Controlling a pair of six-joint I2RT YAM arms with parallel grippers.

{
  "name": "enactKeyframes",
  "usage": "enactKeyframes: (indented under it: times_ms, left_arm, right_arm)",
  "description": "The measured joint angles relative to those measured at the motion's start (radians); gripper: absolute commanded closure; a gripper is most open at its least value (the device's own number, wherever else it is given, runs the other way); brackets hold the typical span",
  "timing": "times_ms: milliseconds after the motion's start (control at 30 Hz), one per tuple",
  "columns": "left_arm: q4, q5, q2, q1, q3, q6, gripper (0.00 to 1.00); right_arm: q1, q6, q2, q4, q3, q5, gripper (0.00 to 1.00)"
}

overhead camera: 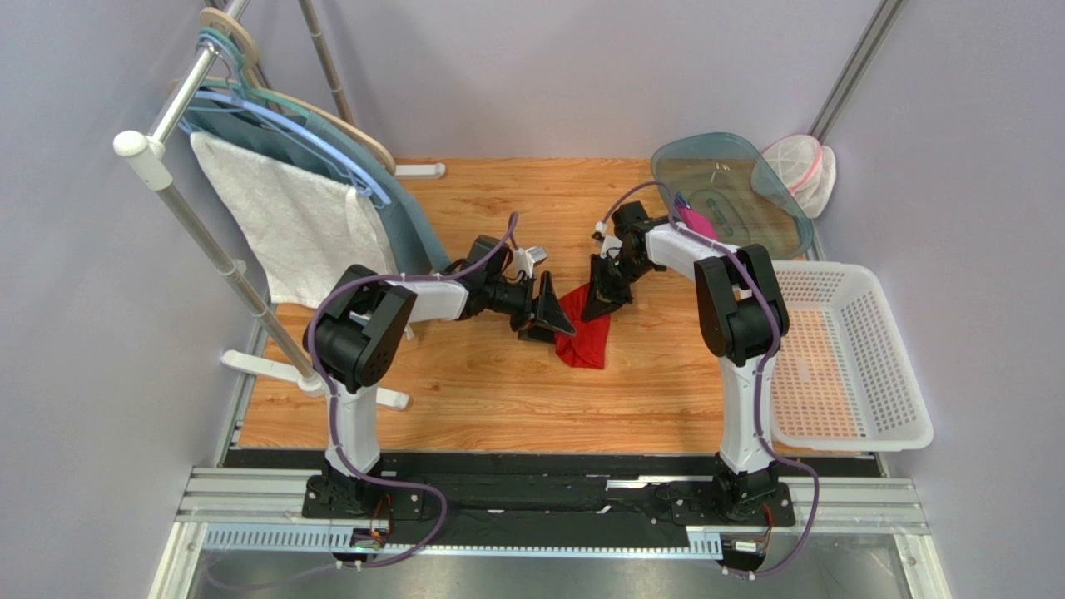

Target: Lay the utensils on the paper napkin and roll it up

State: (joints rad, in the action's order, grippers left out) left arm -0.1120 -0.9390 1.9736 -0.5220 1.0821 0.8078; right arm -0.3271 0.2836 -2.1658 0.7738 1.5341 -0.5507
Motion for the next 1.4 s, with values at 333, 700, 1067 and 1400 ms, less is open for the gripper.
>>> enactKeyframes:
  times_ms: [333, 700, 1067, 1400]
  left_arm:
    - [-0.055, 0.033, -0.004, 0.000, -0.148, 0.112, 0.25]
    - [-0.163, 0.173, -0.042, -0.018, -0.174, 0.179, 0.26]
    - [-0.238, 0.249, -0.034, -0.023, -0.080, 0.175, 0.31]
    - [-0.199, 0.248, -0.031, -0.087, -0.035, 0.158, 0.30]
  right_arm:
    - [-0.001, 0.000, 0.000, 0.000, 0.000, 0.001, 0.99]
    - [-0.001, 0.000, 0.006, -0.013, -0.012, 0.002, 0.99]
    - [-0.001, 0.004, 0.013, -0.026, -0.024, 0.002, 0.99]
    - [-0.001, 0.005, 0.013, -0.026, -0.024, 0.002, 0.99]
